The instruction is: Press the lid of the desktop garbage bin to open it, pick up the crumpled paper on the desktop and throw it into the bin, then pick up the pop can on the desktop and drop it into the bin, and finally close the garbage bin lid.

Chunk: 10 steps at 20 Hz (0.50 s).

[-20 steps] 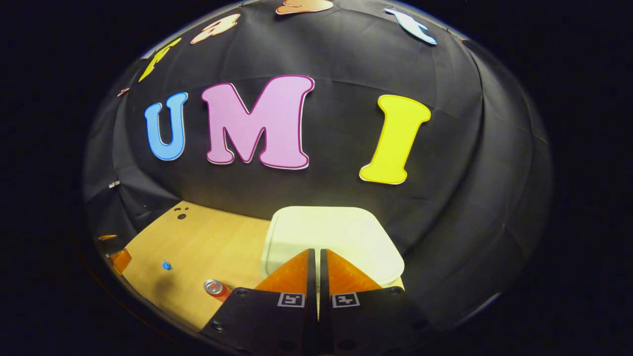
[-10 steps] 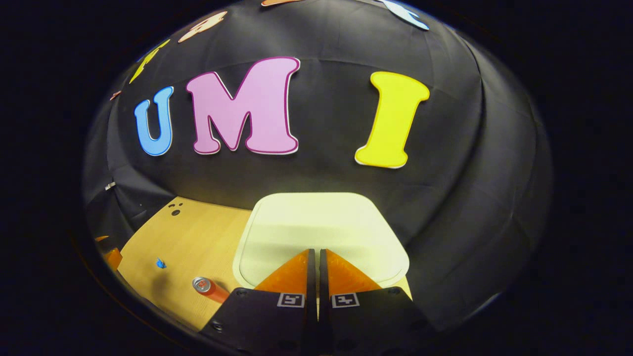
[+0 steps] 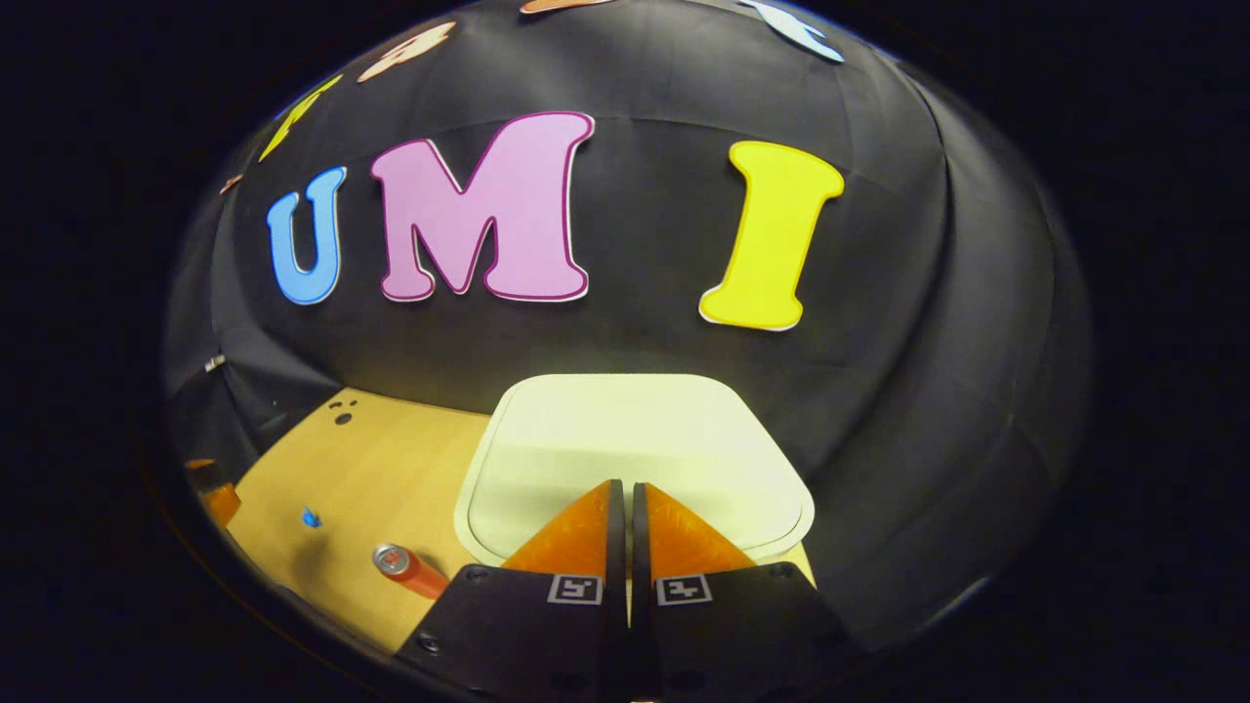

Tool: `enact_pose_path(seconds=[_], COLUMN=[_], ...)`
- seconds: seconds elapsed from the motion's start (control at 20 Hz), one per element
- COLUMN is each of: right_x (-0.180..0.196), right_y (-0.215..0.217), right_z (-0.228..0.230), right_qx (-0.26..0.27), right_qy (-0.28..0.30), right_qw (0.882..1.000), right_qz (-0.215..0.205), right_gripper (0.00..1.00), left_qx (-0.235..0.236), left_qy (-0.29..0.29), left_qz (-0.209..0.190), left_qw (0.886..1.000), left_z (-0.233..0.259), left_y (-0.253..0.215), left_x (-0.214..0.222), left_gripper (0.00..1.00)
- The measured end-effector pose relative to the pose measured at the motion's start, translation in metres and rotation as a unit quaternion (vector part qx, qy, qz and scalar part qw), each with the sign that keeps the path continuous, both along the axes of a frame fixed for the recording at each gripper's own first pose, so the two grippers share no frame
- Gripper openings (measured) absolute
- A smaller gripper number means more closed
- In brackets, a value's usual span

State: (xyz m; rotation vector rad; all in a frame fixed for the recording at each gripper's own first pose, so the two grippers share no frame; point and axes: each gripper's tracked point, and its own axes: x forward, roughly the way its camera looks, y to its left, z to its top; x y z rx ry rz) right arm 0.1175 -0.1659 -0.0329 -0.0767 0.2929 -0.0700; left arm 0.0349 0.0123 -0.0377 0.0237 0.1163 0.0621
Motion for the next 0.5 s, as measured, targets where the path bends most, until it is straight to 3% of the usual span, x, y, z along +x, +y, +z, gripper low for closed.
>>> enact_pose_path(seconds=[0.3,0.5], right_x=[-0.008,-0.013], right_y=[0.004,0.005], right_z=[0.036,0.07], right_qx=[-0.071,-0.047], right_qy=[-0.048,-0.087], right_qw=[0.996,0.995], right_qz=[0.007,-0.009], right_gripper=[0.05,0.05], left_qx=[0.004,-0.003], left_qy=[-0.016,-0.016], left_qz=[0.004,0.007], left_qw=[1.0,1.0], left_z=[0.009,0.009], left_y=[0.004,0.011], left_x=[0.002,0.003], left_gripper=[0.97,0.97])
